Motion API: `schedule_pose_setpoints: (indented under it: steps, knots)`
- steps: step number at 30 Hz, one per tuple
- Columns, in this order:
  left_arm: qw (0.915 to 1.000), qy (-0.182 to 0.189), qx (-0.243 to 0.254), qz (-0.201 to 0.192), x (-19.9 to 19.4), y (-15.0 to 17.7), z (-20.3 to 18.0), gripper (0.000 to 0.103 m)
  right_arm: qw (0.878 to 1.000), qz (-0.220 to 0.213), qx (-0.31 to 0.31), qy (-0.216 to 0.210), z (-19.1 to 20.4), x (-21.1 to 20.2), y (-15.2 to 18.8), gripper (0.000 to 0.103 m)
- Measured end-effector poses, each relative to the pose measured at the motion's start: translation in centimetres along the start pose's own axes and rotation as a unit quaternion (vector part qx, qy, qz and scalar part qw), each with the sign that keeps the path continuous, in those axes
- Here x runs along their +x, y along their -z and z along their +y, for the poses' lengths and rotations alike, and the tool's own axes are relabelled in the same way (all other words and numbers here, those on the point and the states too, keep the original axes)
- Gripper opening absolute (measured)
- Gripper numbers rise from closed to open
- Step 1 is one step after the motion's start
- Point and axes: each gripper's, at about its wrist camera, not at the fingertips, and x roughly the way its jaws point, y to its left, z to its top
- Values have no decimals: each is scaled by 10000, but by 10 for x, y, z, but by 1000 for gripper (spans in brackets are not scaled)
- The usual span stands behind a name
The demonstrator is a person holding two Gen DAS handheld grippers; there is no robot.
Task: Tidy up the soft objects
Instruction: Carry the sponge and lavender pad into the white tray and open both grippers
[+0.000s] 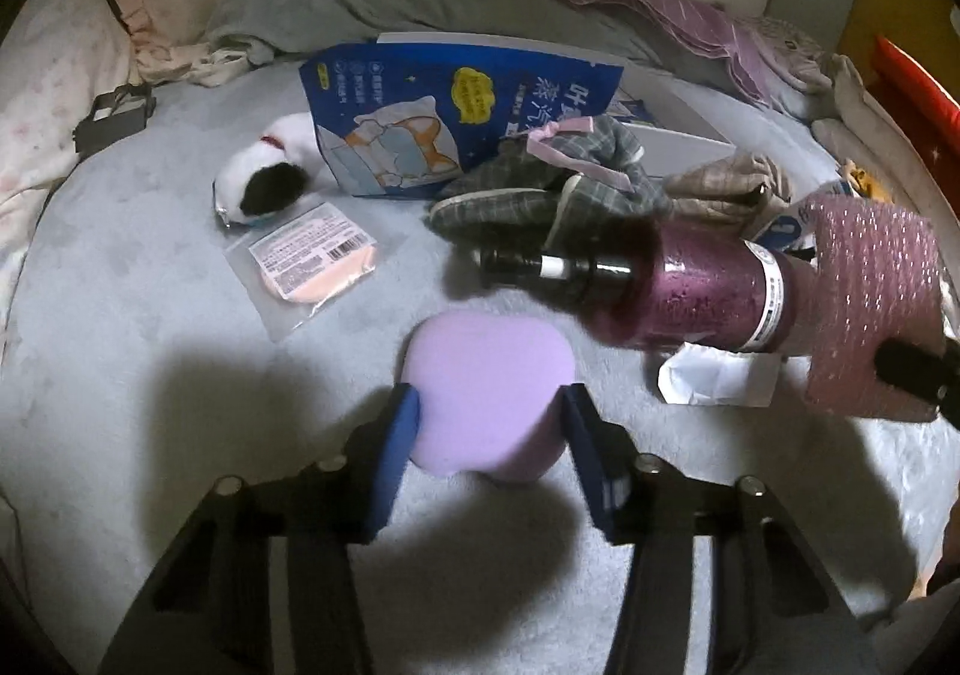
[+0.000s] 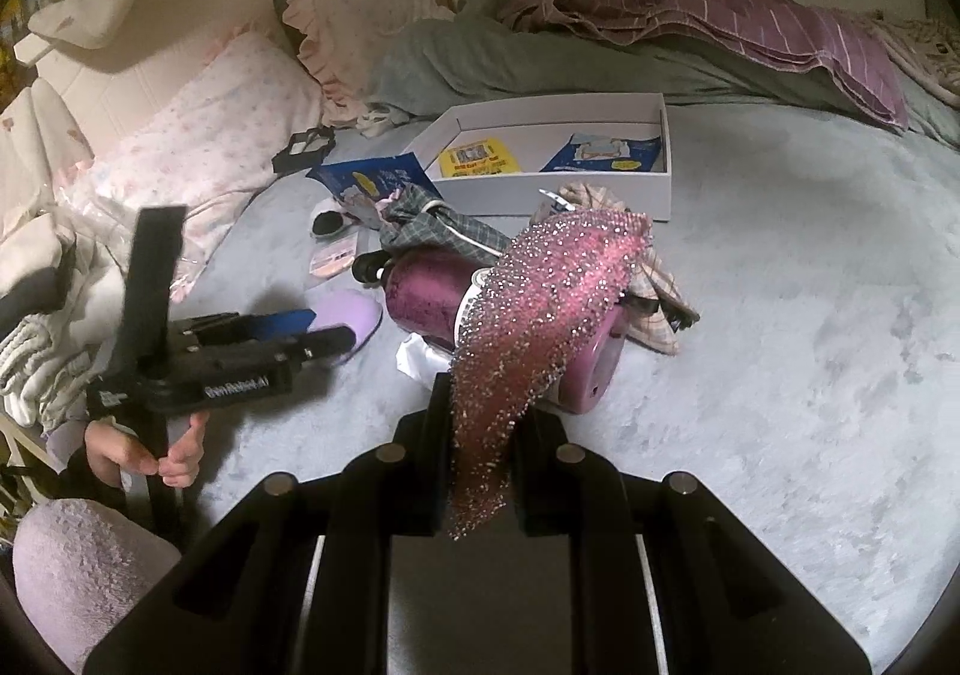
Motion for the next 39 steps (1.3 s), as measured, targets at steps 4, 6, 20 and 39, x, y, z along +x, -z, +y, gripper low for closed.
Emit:
schedule_pose_setpoints:
  steps: [4,6,20,39]
  knots:
    - [9999,-33,-97,11,0,-1,2,30,10000,-18,8,-16,0,-1,-5,18]
    - [9996,32,-257,-114,-7,-1,5,22,10000,-46,-5,-26,1,-3,-8,18]
    - [9975,217,-82,-669,-76,-67,-1,18,9973,-171,91,-705,-2,-14,-47,18]
    - [9979,227,-561,245,46,-203,-7,19,9943,895,335,-479,-72,109,-161,18]
